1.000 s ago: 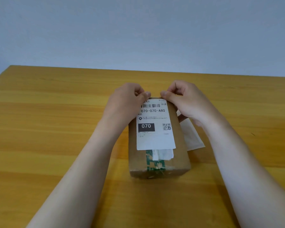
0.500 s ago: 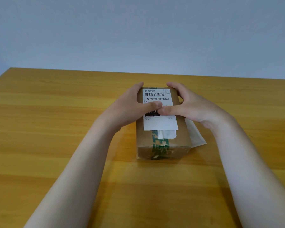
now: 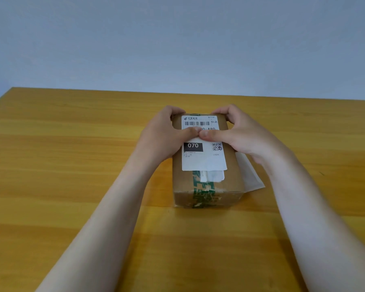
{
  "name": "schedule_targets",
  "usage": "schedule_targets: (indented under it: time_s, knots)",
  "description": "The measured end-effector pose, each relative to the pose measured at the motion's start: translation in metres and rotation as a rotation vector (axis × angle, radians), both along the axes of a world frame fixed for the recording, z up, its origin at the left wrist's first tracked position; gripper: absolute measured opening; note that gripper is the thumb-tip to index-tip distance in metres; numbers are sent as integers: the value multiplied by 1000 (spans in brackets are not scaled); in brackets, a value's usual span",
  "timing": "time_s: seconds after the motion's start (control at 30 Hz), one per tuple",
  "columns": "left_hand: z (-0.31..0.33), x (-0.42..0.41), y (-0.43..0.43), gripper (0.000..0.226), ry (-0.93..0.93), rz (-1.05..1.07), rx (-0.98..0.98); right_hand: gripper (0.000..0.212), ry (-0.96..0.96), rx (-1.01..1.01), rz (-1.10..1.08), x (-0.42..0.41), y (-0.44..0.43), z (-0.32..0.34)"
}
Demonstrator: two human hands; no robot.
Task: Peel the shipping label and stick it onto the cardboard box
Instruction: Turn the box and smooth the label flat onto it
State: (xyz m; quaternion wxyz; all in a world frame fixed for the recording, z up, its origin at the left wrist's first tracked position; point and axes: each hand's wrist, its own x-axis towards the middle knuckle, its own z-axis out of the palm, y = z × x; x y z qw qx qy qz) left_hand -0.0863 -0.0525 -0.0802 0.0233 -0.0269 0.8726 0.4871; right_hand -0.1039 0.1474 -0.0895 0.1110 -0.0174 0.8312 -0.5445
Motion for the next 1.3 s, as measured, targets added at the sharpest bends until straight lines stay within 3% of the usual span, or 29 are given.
schedule_targets:
  time_s: [0.5, 0.97, 1.1, 1.2, 1.3]
  knots:
    - [-7, -6, -5, 28, 43, 95, -15, 37, 88, 137, -110, 2, -13, -1]
    - [-11, -11, -6, 16, 90, 126, -22, 18, 90, 31, -136, -3, -3, -2]
    - [-12, -12, -9, 18, 148, 151, 80, 21, 50, -44, -125, -4, 2, 0]
    - [-12, -10, -5, 30, 171, 105, 161, 53, 73, -108, -71, -4, 1, 0]
    - [-11, -9, -2, 26, 149, 57, 227, 62, 123, -26, -20, 0, -2, 2]
